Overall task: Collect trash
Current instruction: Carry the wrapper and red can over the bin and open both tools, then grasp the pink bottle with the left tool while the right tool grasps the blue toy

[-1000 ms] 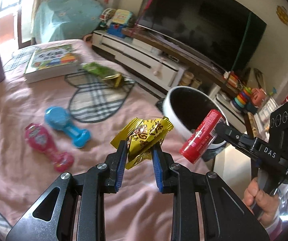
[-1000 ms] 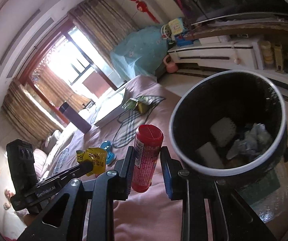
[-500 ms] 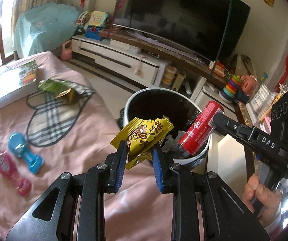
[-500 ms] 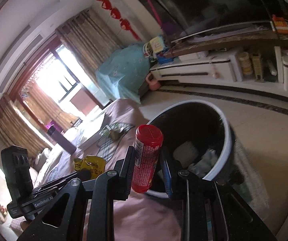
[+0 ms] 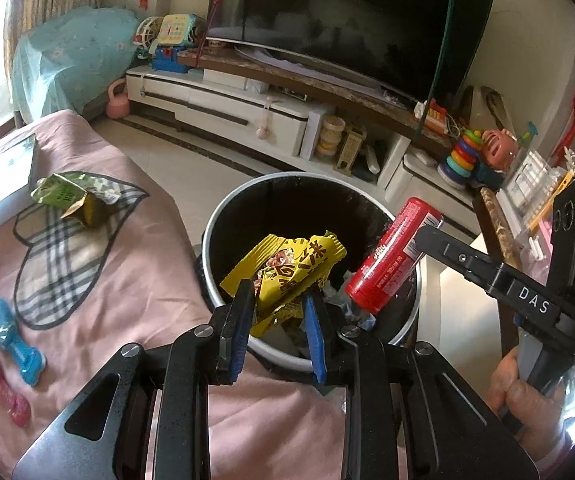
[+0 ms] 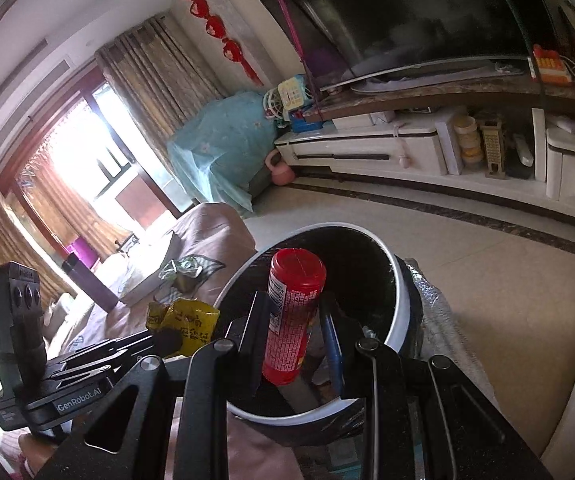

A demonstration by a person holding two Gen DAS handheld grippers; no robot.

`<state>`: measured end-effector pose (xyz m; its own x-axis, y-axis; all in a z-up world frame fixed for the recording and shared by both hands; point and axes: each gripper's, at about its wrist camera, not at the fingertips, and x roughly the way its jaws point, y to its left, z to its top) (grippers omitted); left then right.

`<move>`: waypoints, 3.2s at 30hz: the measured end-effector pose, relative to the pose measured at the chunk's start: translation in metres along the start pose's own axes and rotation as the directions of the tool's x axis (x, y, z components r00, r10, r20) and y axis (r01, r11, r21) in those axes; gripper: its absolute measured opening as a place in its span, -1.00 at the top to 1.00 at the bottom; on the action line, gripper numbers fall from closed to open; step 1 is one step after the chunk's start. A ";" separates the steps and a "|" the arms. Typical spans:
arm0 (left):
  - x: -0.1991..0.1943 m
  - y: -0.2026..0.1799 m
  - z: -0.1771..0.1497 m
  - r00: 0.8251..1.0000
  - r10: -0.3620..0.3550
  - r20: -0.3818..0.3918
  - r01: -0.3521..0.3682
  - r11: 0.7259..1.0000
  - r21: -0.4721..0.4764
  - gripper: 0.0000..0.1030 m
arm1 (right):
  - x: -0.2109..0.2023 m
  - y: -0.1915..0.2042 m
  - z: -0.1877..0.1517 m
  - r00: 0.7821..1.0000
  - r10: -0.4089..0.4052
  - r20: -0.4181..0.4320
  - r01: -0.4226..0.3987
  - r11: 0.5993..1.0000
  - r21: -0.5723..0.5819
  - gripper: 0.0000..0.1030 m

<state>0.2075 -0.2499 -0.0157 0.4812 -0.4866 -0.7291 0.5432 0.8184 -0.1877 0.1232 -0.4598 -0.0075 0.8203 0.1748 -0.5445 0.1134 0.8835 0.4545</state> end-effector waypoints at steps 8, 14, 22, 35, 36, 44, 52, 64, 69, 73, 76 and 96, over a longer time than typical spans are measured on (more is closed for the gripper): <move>0.013 -0.004 0.002 1.000 0.000 -0.027 0.000 1.000 0.000 0.54 | 0.006 -0.007 0.002 1.000 -0.014 -0.023 0.014 1.000 -0.002 0.50; 0.019 -0.004 0.005 0.999 0.003 -0.039 -0.003 1.000 -0.010 0.43 | 0.013 -0.012 0.003 0.999 -0.027 -0.040 0.027 1.000 0.005 0.50; 0.009 -0.004 0.001 1.000 0.005 -0.018 -0.005 1.000 -0.001 -0.06 | 0.010 -0.011 0.003 0.999 -0.007 -0.036 0.007 1.000 0.000 0.05; -0.039 0.049 -0.049 0.998 0.062 0.005 -0.061 0.992 -0.113 -0.27 | -0.006 0.038 -0.012 0.998 0.064 -0.006 -0.064 0.995 -0.075 -0.75; -0.043 0.055 -0.053 0.998 0.066 0.003 -0.065 0.990 -0.128 -0.27 | -0.006 0.045 -0.016 0.997 0.071 -0.011 -0.072 0.994 -0.083 -0.79; -0.077 0.097 -0.090 0.992 0.126 0.012 -0.121 0.971 -0.205 -0.27 | 0.006 0.088 -0.047 0.991 0.122 -0.057 -0.129 0.981 -0.147 -0.88; -0.106 0.147 -0.121 0.982 0.189 0.003 -0.178 0.931 -0.317 -0.27 | 0.018 0.138 -0.078 0.989 0.133 -0.072 -0.148 0.947 -0.287 -0.88; -0.117 0.202 -0.141 0.967 0.249 -0.047 -0.244 0.863 -0.443 -0.27 | 0.045 0.160 -0.093 0.978 0.156 -0.141 -0.189 0.946 -0.264 -0.88; -0.094 0.209 -0.123 0.965 0.250 -0.077 -0.259 0.863 -0.434 -0.27 | 0.050 0.160 -0.094 0.981 0.130 -0.146 -0.163 0.956 -0.244 -0.88; -0.067 0.215 -0.105 0.941 0.316 -0.119 -0.337 0.855 -0.395 -0.27 | 0.052 0.161 -0.093 0.982 0.111 -0.150 -0.144 0.962 -0.233 -0.88; -0.055 0.219 -0.101 0.923 0.363 -0.131 -0.385 0.852 -0.355 -0.07 | 0.054 0.163 -0.090 0.982 0.110 -0.154 -0.143 0.965 -0.221 -0.88; -0.118 0.258 -0.152 0.981 0.170 -0.096 -0.188 0.955 -0.231 0.63 | 0.163 0.254 -0.111 0.912 0.049 -0.408 -0.258 0.841 -0.476 -0.32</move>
<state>0.1860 0.0650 -0.0784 0.4986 -0.3087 -0.8100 0.2693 0.9434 -0.1938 0.2239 -0.1591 -0.0590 0.5251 0.3797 -0.7616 -0.3831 0.9046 0.1868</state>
